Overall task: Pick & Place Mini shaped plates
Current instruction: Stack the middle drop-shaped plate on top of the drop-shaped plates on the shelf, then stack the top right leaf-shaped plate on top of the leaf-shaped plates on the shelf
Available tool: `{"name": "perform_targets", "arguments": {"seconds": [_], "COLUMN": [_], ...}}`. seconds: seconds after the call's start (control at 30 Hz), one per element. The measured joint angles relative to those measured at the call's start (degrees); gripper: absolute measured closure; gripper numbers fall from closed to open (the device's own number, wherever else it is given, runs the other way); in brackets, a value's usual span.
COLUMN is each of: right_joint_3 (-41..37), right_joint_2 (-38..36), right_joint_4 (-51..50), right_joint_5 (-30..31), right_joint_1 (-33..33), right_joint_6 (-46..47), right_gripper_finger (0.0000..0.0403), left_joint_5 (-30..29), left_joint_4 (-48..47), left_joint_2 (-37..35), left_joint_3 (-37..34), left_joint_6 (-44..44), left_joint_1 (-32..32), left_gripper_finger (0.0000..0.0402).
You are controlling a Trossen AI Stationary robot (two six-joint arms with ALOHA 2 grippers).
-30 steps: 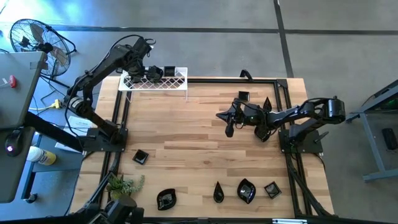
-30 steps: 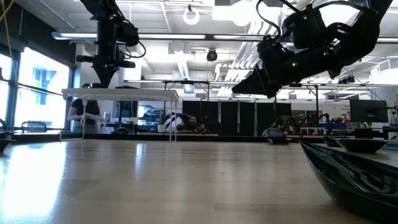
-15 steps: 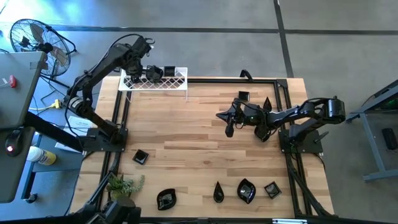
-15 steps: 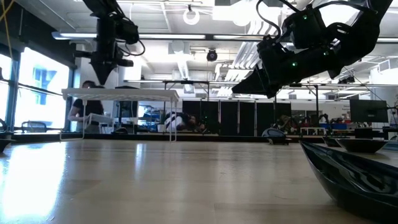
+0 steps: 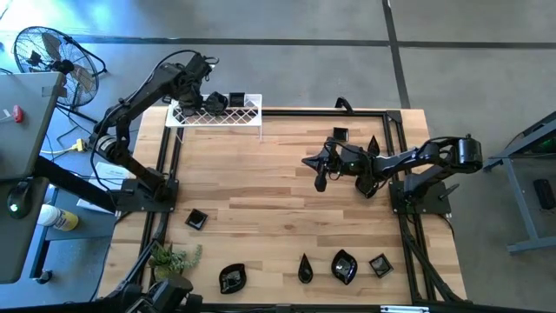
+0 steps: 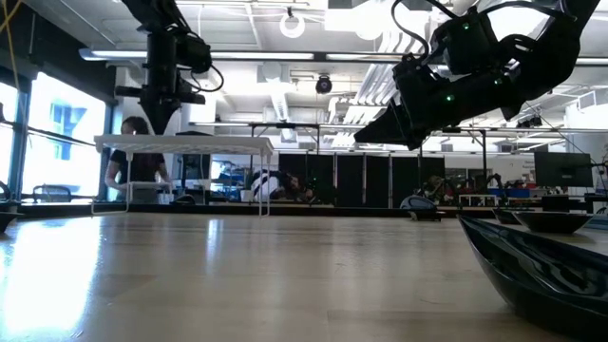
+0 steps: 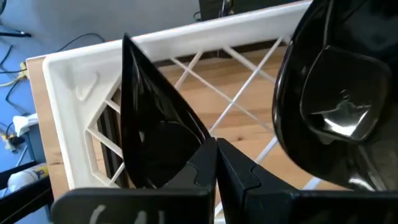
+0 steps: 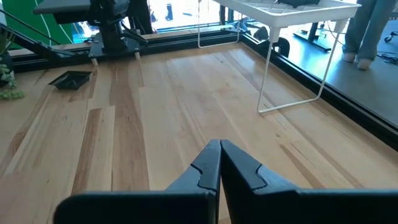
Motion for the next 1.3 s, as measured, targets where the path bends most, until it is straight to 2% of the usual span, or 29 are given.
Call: {"name": "perform_targets", "arguments": {"seconds": [0.63, 0.9, 1.07, 1.3], "right_joint_3": [0.0, 0.0, 0.0, 0.0], "right_joint_2": [0.0, 0.0, 0.0, 0.0], "right_joint_4": [-0.9, -0.9, -0.3, -0.4], "right_joint_5": [0.0, 0.0, 1.9, 4.6], "right_joint_1": [0.0, 0.0, 0.0, 0.0], "right_joint_6": [-0.1, -0.6, -1.5, -1.5], "right_gripper_finger": [0.0401, 0.0399, 0.04, 0.0397], "left_joint_5": [-0.8, -0.3, 1.0, 1.4], "left_joint_4": [1.8, 17.7, 29.5, 43.0], "left_joint_2": [-1.1, -5.8, -10.7, -19.0], "left_joint_3": [-0.2, -2.5, -9.3, -22.8], "left_joint_6": [4.4, 9.0, 10.7, 12.0], "left_joint_1": [-0.6, -9.5, -14.6, -20.6], "left_gripper_finger": [0.0401, 0.0401, 0.0401, 0.0401]}}
